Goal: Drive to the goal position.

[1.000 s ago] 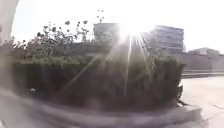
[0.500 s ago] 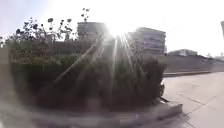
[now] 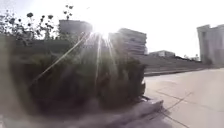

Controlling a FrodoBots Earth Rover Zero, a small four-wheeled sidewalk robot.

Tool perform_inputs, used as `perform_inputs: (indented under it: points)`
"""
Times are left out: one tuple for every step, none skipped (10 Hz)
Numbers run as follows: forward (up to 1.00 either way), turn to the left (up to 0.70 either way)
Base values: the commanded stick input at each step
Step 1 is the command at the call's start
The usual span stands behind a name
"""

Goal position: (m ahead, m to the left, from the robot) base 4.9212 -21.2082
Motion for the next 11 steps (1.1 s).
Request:
perform_inputs:
  points:
    - [0.00,-1.00]
    - [0.00,-1.00]
    - [0.00,-1.00]
    - [0.00,-1.00]
    - [0.00,-1.00]
    - [0.00,-1.00]
    - [0.00,-1.00]
    - [0.00,-1.00]
    - [0.00,-1.00]
    - [0.00,-1.00]
    - [0.00,-1.00]
